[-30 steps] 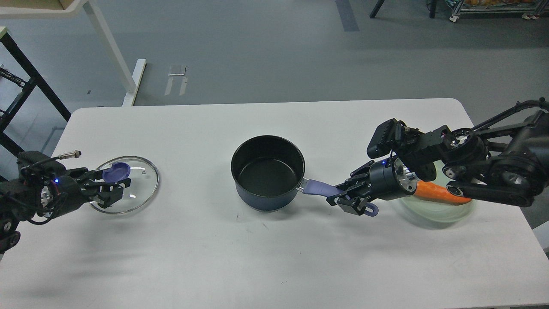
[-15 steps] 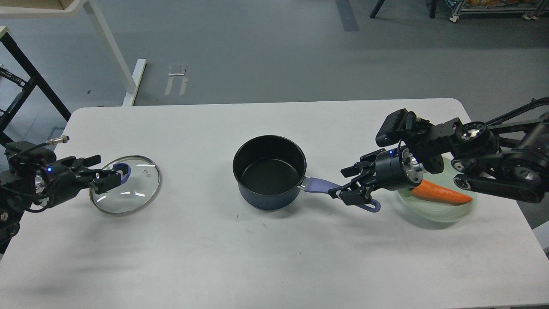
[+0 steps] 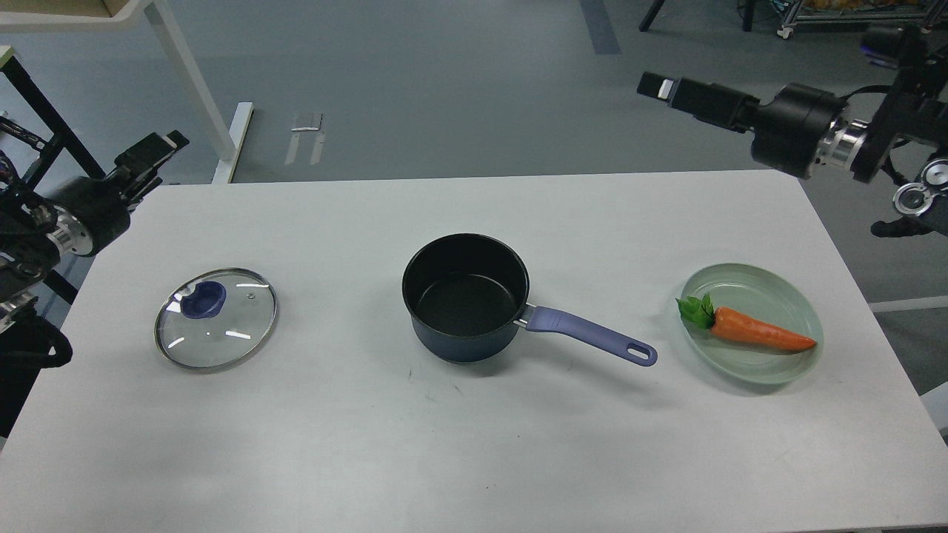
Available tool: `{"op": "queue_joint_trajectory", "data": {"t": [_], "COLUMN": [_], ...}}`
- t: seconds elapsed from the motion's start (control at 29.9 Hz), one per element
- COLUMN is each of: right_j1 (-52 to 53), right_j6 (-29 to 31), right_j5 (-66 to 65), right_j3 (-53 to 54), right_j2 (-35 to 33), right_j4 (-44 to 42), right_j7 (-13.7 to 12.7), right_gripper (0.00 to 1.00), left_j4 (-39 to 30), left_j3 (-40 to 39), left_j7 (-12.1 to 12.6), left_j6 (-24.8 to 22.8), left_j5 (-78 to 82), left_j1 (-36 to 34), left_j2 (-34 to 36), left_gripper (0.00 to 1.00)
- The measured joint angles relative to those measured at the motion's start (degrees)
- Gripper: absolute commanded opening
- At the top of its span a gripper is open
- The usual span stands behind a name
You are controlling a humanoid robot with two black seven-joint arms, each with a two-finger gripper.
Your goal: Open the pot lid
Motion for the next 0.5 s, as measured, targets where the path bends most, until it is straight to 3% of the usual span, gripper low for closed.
{"op": "queue_joint_trajectory", "data": {"t": [0.1, 0.2, 0.33, 0.5], "right_j1": [-2.54, -4.23, -6.04, -6.84], "right_j6": [0.0, 0.0, 0.0, -0.04], "right_j5": [11.56, 20.96, 30.2, 36.71], "right_j3": [1.41, 1.69, 1.79, 2.93], "right_j2": [-0.19, 0.47, 1.97, 2.31], "right_j4": [-4.34, -9.0, -11.47, -13.0], "right_j7": [0.0, 0.0, 0.0, 0.03], "right_gripper": [0.99, 1.0, 1.0, 1.0], "left_j4": [1.93, 3.53, 6.44, 10.51], "left_j3": [-2.5, -5.52, -9.78, -14.2], "left_j7": [0.0, 0.35, 3.99, 4.75], "left_j6": [-1.08, -5.64, -11.81, -12.81], "left_j5": [-7.68, -13.98, -20.07, -24.58], "left_j1": [-0.6, -0.72, -0.74, -0.75], "left_j2": [-2.93, -4.94, -7.9, -12.08], "left_gripper": [0.99, 0.99, 0.99, 0.99]}}
